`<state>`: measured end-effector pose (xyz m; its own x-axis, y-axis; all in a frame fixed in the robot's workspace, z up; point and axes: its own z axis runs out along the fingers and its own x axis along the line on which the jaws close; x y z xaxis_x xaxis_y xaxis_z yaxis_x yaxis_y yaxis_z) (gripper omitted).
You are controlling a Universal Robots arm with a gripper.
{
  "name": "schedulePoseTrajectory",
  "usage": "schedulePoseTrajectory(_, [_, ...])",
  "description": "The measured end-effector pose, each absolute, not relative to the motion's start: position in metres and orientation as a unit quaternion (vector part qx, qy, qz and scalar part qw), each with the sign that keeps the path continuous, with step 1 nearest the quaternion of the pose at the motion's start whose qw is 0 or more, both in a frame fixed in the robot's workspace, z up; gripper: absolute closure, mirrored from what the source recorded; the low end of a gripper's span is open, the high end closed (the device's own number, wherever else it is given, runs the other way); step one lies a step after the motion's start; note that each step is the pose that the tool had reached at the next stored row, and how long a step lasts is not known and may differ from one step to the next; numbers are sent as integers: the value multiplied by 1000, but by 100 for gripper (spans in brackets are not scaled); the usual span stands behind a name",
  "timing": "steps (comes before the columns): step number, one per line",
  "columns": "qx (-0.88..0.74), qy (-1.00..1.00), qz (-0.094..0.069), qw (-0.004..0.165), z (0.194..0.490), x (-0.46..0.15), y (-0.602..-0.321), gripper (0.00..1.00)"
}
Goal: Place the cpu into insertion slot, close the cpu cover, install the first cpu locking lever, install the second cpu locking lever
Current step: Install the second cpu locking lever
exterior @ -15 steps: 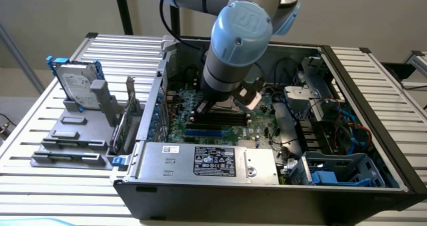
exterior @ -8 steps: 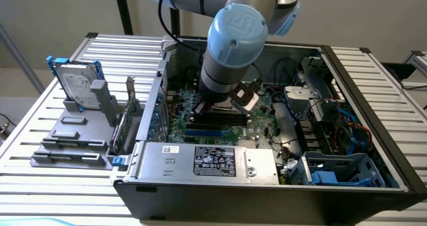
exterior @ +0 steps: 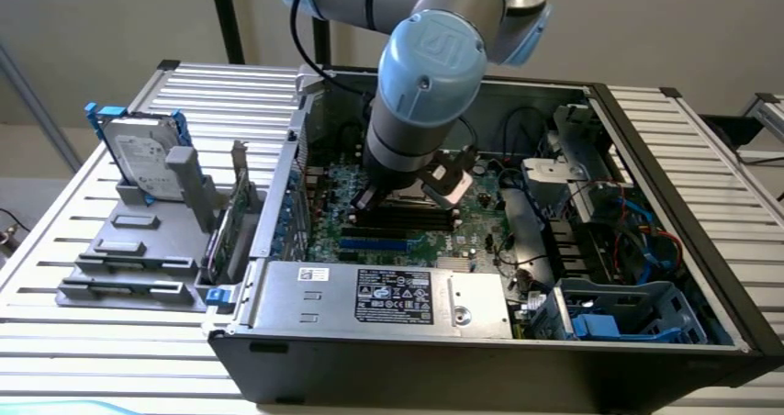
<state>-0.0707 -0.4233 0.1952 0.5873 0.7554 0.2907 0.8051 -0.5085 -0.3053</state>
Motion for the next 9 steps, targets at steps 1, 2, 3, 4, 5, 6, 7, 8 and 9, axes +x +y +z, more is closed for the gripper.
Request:
schedulePoseTrajectory(1, [-866, -450, -60, 207, 195, -71, -423, 89])
schedulePoseTrajectory(2, [-866, -450, -60, 207, 194, -71, -423, 89])
schedulePoseTrajectory(3, [-867, -450, -60, 207, 193, -71, -422, 89])
schedulePoseTrajectory(4, [-867, -450, -60, 206, 193, -71, -422, 89])
schedulePoseTrajectory(5, [-867, -451, -60, 206, 192, -71, -422, 89])
schedulePoseTrajectory(6, [-867, -451, -60, 206, 192, -71, -421, 89])
schedulePoseTrajectory(7, [-867, -451, -60, 205, 191, -71, -421, 89])
schedulePoseTrajectory(8, [-867, -451, -61, 205, 190, -71, -421, 89])
schedulePoseTrajectory(9, [-867, -451, -61, 204, 190, -71, -421, 89])
